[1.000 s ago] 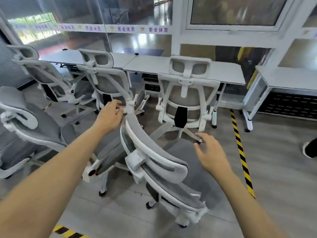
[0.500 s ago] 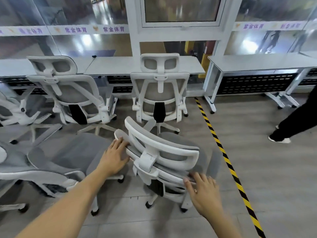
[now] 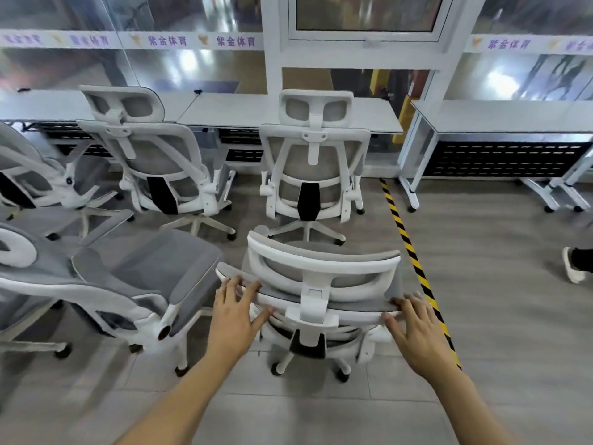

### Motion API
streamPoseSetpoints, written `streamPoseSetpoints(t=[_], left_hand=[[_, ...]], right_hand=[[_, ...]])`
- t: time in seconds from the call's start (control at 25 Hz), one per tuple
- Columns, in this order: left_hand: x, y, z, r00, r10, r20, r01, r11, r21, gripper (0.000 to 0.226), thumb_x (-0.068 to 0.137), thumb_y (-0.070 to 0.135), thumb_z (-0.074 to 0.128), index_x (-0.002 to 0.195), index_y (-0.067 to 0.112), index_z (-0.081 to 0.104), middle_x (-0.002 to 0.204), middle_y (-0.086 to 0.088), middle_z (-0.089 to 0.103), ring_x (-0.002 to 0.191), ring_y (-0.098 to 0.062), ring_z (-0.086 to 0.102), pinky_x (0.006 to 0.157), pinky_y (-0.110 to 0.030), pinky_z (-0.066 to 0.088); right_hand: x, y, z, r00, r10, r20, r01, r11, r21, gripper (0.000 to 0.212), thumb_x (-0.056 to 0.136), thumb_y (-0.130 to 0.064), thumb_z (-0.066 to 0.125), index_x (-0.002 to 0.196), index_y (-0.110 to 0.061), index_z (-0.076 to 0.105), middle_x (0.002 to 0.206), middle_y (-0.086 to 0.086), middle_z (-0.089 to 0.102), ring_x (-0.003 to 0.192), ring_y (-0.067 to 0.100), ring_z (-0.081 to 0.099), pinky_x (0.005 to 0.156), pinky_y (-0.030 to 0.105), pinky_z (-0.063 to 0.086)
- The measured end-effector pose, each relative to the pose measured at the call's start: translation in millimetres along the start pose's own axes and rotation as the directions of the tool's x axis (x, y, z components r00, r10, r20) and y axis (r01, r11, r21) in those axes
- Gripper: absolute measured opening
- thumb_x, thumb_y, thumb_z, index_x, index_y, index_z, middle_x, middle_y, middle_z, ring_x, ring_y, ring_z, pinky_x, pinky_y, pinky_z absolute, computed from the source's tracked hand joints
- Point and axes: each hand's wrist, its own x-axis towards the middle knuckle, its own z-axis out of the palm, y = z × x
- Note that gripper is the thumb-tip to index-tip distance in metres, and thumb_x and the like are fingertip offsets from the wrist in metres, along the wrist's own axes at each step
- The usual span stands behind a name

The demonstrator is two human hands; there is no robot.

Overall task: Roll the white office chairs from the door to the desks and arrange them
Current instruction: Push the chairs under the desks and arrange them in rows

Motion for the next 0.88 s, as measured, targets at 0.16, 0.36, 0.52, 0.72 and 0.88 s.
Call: streamPoseSetpoints(t=[0.16,0.36,0.52,0.72,0.88], left_hand=[[-15,24,10,0.997,-0.065,-0.032,0.065,0.998,0.015,0.052,0.092,0.062,0.050,0.135,0.033,0.052,0.150,-0.010,0.038,0.140,-0.035,0.030,0.109,-0.052,0.041],[-17,33,9,0.993,-0.105,-0.053,0.105,0.994,-0.014,0.048,0.092,0.063,0.049,0.130,0.035,0.054,0.146,-0.007,0.038,0.133,-0.031,0.037,0.100,-0.049,0.048],[-18,30,12,0.990,-0.127,-0.069,0.126,0.992,-0.015,0.048,0.092,0.064,0.048,0.130,0.035,0.054,0.148,-0.008,0.036,0.137,-0.033,0.035,0.101,-0.051,0.048],[-8,26,10,0.988,-0.149,-0.041,0.148,0.988,-0.034,0.049,0.093,0.063,0.046,0.133,0.035,0.052,0.154,-0.008,0.030,0.144,-0.033,0.027,0.110,-0.053,0.040],[-9,27,3,0.986,-0.165,0.003,0.165,0.986,-0.017,0.053,0.094,0.062,0.042,0.138,0.034,0.048,0.157,-0.010,0.029,0.146,-0.033,0.023,0.115,-0.051,0.033]], right_hand=[[13,11,-3,0.999,0.035,0.010,-0.035,0.999,-0.026,0.070,0.098,-0.066,0.013,0.145,-0.024,0.041,0.158,0.018,0.033,0.153,0.031,0.014,0.123,0.053,0.022],[19,2,-17,0.999,-0.042,0.017,0.042,0.999,0.008,0.043,0.108,-0.043,0.020,0.142,-0.023,0.036,0.155,0.021,0.035,0.153,0.033,0.004,0.124,0.055,0.015],[22,-2,-14,1.000,-0.003,0.001,0.003,0.998,0.067,0.054,0.107,-0.046,0.026,0.146,-0.013,0.045,0.162,0.019,0.024,0.155,0.034,0.002,0.126,0.043,-0.001],[33,1,-3,0.998,0.058,0.040,-0.063,0.988,0.140,0.069,0.097,-0.062,0.017,0.147,-0.019,0.037,0.165,0.012,0.016,0.155,0.021,-0.005,0.127,0.043,0.003],[33,0,2,0.998,0.055,0.015,-0.055,0.998,0.035,0.077,0.097,-0.068,0.007,0.147,-0.019,0.039,0.160,0.010,0.029,0.155,0.026,0.006,0.127,0.044,0.008]])
